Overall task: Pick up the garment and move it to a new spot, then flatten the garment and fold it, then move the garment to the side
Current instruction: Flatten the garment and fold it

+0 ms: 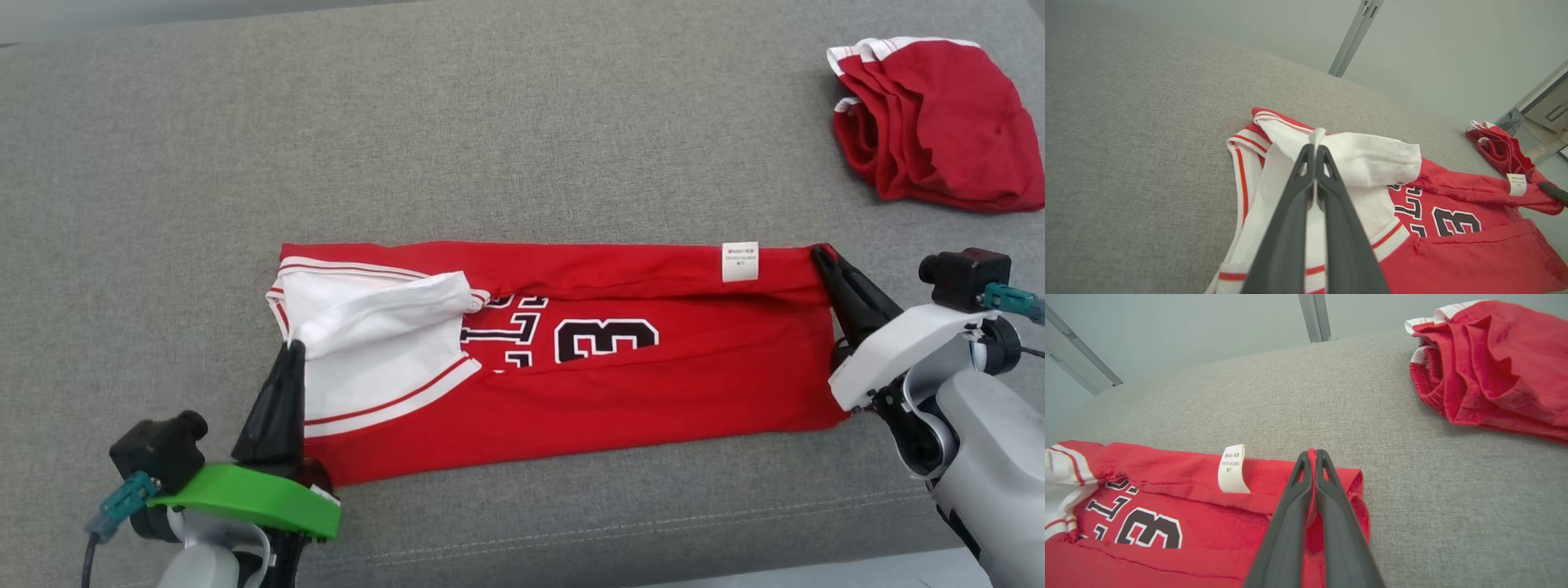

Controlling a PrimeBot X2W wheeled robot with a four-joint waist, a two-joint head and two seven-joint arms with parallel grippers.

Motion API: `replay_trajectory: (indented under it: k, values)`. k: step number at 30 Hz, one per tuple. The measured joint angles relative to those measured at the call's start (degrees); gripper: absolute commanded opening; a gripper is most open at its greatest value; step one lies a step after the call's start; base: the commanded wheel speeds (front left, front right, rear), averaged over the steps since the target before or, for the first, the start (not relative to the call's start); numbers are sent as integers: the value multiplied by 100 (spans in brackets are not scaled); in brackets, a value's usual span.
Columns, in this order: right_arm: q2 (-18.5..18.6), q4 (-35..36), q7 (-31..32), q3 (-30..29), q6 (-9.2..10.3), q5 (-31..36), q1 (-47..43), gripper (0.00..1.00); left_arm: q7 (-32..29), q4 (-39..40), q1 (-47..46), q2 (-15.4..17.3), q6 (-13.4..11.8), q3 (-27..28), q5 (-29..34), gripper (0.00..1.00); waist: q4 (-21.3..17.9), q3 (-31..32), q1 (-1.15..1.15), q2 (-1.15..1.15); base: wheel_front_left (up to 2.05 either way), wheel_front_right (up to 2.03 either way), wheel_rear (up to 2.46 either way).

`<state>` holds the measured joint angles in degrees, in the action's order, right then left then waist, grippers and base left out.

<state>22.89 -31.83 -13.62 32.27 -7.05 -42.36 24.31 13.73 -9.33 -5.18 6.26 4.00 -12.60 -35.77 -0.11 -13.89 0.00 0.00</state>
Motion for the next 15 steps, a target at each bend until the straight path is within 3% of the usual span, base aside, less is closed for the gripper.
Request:
replay_trajectory:
  k: [14, 15]
  values:
    - [-91, 57, -7, 163, 0, 154, -298, 0, -282, 88, 750, 71, -170, -48, -154, 2, -150, 181, 0, 0, 0, 0, 0]
    - [-97, 55, -11, 175, 0, 166, -331, 0, -293, 52, 780, 91, -198, -44, -153, 27, -166, 192, 0, 0, 0, 0, 0]
